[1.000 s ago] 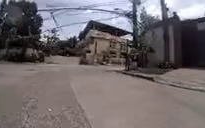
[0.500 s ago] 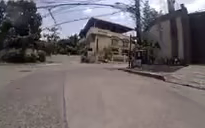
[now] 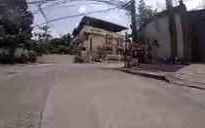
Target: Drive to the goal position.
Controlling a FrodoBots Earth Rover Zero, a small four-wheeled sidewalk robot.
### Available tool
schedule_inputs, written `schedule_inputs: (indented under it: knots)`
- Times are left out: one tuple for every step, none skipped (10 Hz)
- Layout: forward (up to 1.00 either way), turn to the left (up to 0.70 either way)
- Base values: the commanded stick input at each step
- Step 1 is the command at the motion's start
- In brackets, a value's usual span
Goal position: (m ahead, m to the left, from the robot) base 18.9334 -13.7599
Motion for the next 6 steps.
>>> schedule_inputs:
  knots:
    - [1.0, 0.0]
    - [1.0, 0.0]
    - [1.0, 0.0]
    - [1.0, 0.0]
    - [1.0, 0.0]
    - [1.0, 0.0]
